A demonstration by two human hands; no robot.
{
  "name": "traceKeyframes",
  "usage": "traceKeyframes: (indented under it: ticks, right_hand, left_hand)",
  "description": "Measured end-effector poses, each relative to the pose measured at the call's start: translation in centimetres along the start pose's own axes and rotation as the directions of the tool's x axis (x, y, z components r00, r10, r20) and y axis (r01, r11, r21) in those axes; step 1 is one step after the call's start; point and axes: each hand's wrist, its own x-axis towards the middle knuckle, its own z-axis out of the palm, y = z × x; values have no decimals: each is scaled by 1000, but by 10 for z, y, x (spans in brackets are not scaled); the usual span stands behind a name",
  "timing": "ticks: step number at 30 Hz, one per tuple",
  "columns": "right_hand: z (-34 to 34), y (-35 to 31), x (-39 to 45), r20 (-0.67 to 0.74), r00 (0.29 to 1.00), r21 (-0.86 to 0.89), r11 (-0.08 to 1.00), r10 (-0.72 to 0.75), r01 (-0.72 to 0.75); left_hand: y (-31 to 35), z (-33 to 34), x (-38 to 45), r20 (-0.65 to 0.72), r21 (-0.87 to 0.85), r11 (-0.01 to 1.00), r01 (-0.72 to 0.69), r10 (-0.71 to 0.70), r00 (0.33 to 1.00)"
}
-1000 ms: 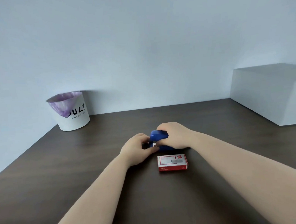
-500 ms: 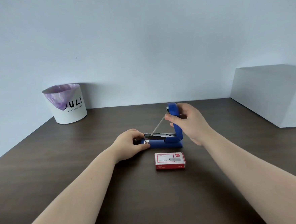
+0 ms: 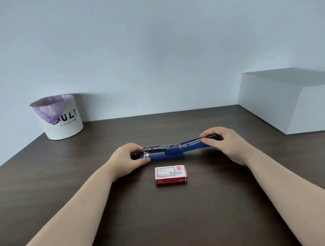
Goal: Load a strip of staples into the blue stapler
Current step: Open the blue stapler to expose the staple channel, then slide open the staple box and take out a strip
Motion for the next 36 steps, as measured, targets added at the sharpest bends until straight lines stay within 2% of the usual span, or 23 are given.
traceKeyframes:
  ticks: [8,11,14,16,18,20,23,25,26,29,31,36]
  right_hand:
    - [1,-2,3,175,983,-247,964,-50,93]
    - [1,0,3,152,986,-268,957,-73,112]
    - [1,0,2,149,987,-277,956,-55,95]
    - [2,-4,1,102,993,-305,947,-68,96]
    - [3,-13,0,33,986,-395,904,-166,166]
    - [7,-29,-4,51,971,-401,885,-235,235]
    - [21,-48,-17,306,939,-395,875,-160,278]
    - [31,-51,-23,460,886,-448,845,-63,293]
    - [34,-50,-24,492,870,-479,825,-30,299]
    - [37,-48,-24,508,861,-504,804,-20,316]
    - [38,-47,-23,520,853,-483,810,-40,333]
    - [38,-44,-23,487,872,-451,838,-58,307]
  left_hand:
    - [-1,-2,-9,-14,-50,999,9,-10,1000]
    - [0,-2,-9,-15,-56,998,2,-3,1000]
    - [-1,-2,-11,-14,-144,989,28,-30,999]
    - [-1,-2,-13,-85,-228,973,26,-47,995]
    - [2,-6,-17,-192,-258,966,-10,-41,980]
    - [7,-12,-22,-226,-245,970,-16,-41,973]
    - [18,-17,-28,-107,-288,958,-17,-15,994]
    - [29,-15,-30,46,-217,975,-36,47,998]
    - [34,-13,-31,137,-158,986,-56,78,988]
    - [45,-4,-34,298,23,993,-114,102,949]
    - [46,-1,-34,318,70,987,-143,114,941]
    - [43,0,-34,273,11,991,-134,126,954]
